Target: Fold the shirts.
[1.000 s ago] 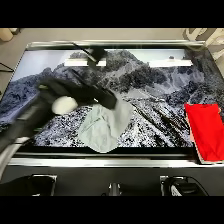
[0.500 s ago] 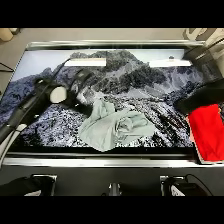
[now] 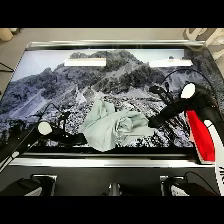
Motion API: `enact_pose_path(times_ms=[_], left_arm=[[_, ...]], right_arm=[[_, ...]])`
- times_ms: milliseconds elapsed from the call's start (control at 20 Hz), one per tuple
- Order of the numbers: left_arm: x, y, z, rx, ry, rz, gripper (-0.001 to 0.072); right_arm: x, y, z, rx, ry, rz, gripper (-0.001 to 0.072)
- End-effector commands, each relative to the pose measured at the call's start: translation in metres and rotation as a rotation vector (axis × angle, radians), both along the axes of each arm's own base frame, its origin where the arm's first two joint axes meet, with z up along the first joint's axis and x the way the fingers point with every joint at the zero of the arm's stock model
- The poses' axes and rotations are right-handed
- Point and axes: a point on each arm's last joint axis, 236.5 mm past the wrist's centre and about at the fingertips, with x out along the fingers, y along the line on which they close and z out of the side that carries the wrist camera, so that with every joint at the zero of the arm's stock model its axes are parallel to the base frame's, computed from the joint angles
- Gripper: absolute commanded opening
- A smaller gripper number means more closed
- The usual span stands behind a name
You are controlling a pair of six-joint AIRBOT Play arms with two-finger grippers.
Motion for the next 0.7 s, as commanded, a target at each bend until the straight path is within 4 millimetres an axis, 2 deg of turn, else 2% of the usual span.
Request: enact_pose_path(times_ms=[0, 200, 300, 350, 400, 450, 650], left_arm=[[0.021, -0.02, -0.01, -0.087, -0.07, 0.161, 0.0714], [0.032, -0.027, -0.022, -0.108, -0.055, 0.238, 0.0712], [0.039, -0.025, -0.024, -0.102, -0.073, 0.257, 0.0572], [0.041, -0.025, -0.024, -0.102, -0.08, 0.262, 0.0426], [0.043, -0.026, -0.021, -0.105, -0.087, 0.259, 0.0175], [0.046, -0.027, -0.018, -0.11, -0.102, 0.248, 0.0032], [0.057, -0.032, 0.0, -0.129, -0.175, 0.198, 0.0026]], right_arm=[[0.008, -0.007, -0.017, -0.034, -0.013, -0.006, 0.0675], [0.005, -0.038, -0.036, -0.17, 0.031, -0.025, 0.0702], [0.004, -0.035, -0.046, -0.16, 0.065, -0.028, 0.0711], [0.003, -0.031, -0.05, -0.141, 0.083, -0.032, 0.072], [0.002, -0.026, -0.056, -0.123, 0.105, -0.037, 0.072], [0.001, -0.022, -0.062, -0.108, 0.128, -0.04, 0.072], [-0.002, -0.013, -0.086, -0.076, 0.199, -0.053, 0.072]])
